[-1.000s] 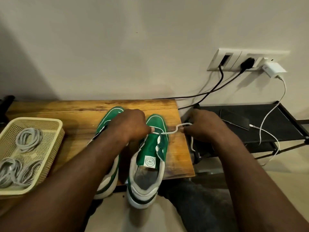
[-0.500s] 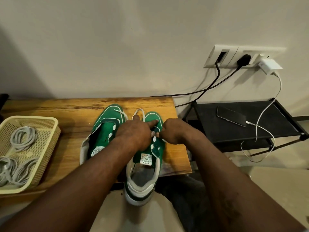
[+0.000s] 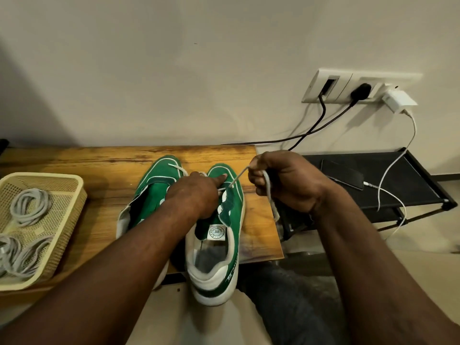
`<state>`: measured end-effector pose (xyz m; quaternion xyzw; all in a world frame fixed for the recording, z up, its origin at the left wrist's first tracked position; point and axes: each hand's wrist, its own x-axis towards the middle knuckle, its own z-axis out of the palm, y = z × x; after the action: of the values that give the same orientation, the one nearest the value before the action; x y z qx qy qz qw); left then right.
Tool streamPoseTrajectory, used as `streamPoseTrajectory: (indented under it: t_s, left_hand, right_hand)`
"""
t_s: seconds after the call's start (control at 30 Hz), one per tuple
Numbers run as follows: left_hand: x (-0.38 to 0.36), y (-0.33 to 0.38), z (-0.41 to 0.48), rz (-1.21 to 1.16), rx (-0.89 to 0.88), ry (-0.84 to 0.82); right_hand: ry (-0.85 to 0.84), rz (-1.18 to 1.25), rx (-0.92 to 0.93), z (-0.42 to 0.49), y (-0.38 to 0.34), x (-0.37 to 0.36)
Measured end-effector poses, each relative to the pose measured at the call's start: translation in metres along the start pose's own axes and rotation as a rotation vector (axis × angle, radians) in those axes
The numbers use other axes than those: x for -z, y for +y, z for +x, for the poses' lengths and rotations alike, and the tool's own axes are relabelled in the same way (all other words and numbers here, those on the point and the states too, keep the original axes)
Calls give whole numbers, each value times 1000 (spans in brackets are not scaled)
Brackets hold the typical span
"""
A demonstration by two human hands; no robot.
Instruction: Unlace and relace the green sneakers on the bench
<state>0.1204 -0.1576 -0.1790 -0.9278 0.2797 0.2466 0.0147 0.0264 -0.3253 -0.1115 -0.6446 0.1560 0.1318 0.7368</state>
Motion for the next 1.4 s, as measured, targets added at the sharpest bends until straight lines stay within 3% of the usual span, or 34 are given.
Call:
streamPoseTrajectory:
  t_s: [0.13, 0.2, 0.27, 0.33, 0.4, 0.43, 0.5, 0.6, 0.67, 0.73, 0.8, 0.9, 1.03, 1.27, 1.4]
  left_hand:
    - [-1, 6, -5, 30, -12, 3]
    - [-1, 9, -6, 46, -7, 2]
    - [-2, 11, -7, 48, 6, 12]
    - [-3, 10, -7, 11, 10, 37]
    - [-2, 5, -7, -34, 2, 49]
    - [1, 2, -7, -57, -2, 49]
    - [10, -3, -10, -122, -2, 52]
    - [31, -6, -20, -278, 14, 116]
    - [47, -10, -26, -514, -16, 196]
    - [60, -14, -32, -863, -65, 246]
    - [75, -16, -41, -1108, -103, 288]
    - [95, -17, -54, -1169, -229, 429]
    - [122, -11, -79, -1256, -433, 559]
    - [147, -1, -114, -1284, -648, 719]
    - [161, -8, -135, -1471, -842, 782]
  right_hand:
    - [-112, 130, 182, -19, -4, 7]
    - [-69, 19, 187, -19, -3, 10]
    - [81, -300, 121, -13, 1, 15]
    - [204, -726, -55, -8, 5, 21]
    - [204, -1061, -269, -7, 8, 22]
    - [198, -1109, -319, -8, 9, 23]
    - [209, -1005, -281, -10, 7, 23]
    - [201, -465, -107, -13, -1, 18]
    - [179, -200, 4, -15, -9, 10]
    - [222, -196, 89, -14, -13, 3]
    - [335, -352, 144, -13, -16, -3]
    - [446, -450, 249, -17, -22, -13]
    - [517, -302, 424, -29, -39, -26]
    - [470, -85, 610, -49, -62, -45]
    - [491, -88, 654, -48, -61, -52]
